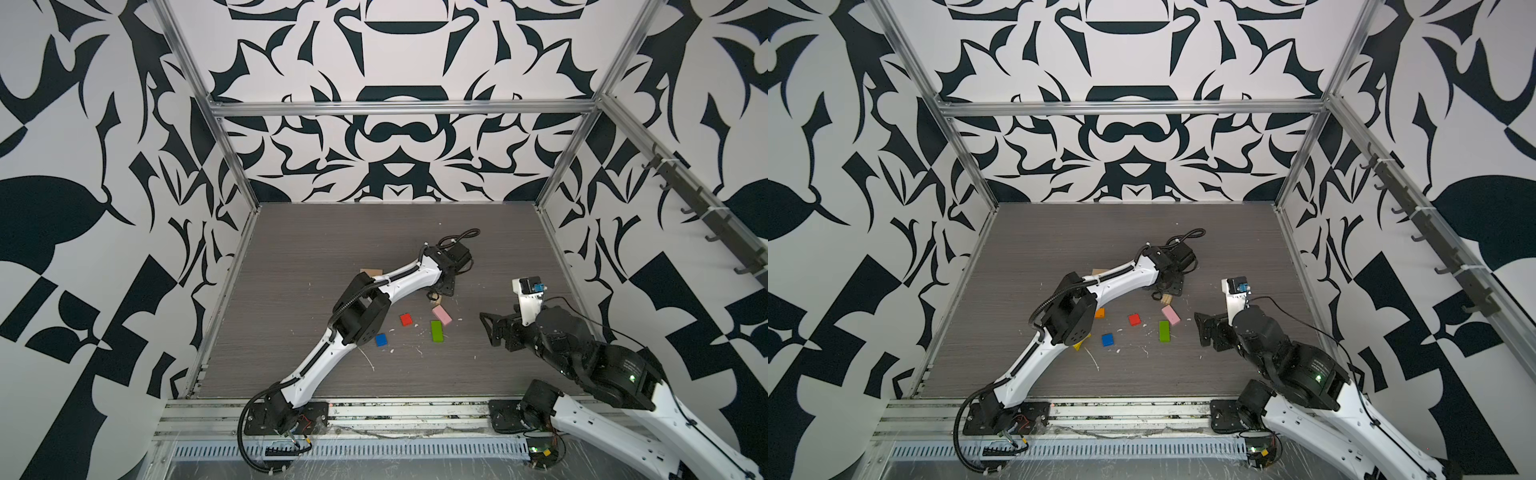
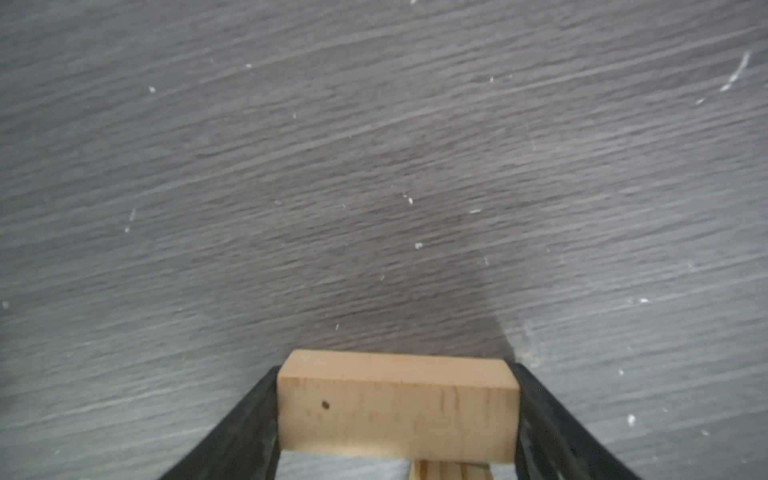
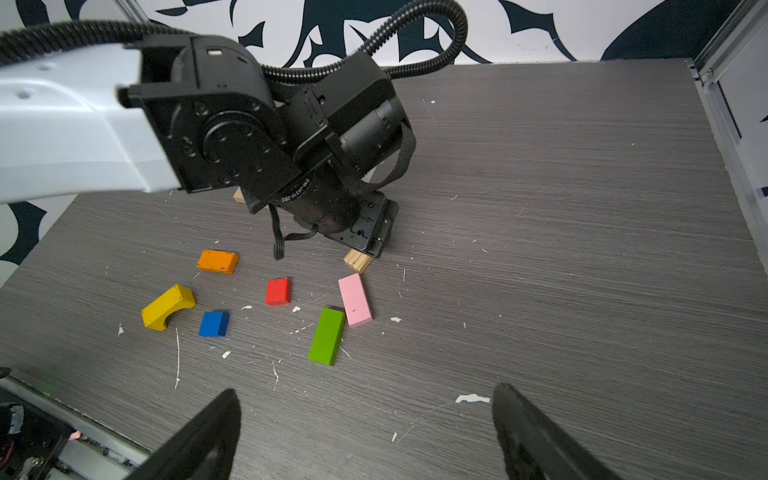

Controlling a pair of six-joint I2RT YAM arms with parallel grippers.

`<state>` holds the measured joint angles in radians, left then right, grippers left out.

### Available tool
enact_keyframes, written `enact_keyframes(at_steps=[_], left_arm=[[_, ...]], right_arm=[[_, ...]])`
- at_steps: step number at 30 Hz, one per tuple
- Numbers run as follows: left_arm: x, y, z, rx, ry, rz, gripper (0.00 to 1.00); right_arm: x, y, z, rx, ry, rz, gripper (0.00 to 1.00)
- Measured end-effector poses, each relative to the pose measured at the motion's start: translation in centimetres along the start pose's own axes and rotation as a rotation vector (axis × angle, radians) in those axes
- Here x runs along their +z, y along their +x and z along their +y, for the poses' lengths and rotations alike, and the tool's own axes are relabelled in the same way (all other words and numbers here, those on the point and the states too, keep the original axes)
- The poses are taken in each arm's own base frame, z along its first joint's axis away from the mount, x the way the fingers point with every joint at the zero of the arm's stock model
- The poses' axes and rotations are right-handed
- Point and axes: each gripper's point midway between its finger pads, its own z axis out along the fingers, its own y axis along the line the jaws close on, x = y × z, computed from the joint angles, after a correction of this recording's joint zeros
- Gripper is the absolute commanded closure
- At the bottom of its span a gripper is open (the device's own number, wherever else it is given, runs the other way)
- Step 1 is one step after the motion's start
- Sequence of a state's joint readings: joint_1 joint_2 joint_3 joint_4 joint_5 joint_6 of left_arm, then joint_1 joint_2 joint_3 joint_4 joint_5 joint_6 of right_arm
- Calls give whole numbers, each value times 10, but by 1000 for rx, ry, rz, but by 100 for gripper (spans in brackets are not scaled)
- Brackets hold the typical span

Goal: Build the wood block tower
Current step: 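Lift the wood bar and carry it back toward the stacked bars, then position the held wood bar above the two stacked bars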

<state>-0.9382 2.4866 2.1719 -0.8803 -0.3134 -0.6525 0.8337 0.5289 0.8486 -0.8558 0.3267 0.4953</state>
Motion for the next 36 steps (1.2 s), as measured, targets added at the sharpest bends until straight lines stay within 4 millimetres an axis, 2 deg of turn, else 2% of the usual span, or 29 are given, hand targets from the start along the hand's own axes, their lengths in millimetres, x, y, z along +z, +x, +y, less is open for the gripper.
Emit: enact_keyframes(at_steps=[5, 11, 17, 21, 22, 27, 36], left_arm=[[-3, 6, 6, -1, 4, 10, 40], [-11, 19, 29, -21, -3, 51, 40], [-33, 21, 43, -28, 5, 44, 40], [-51, 31, 62, -29, 2, 48, 40], [-56, 34, 67, -30, 3, 49, 40], [-71, 45, 97, -63, 2, 41, 40], [-76, 59, 140, -109, 0, 47, 39]], right_arm=[[0, 0, 1, 1, -5, 1, 4], [3, -3, 11, 5, -45, 3, 5], [23, 7, 25, -2, -87, 52, 6], [38, 18, 35, 9, -125, 81, 6], [41, 19, 37, 16, -134, 84, 1], [53, 17, 47, 52, -153, 85, 1], [69, 16, 56, 98, -167, 82, 1]])
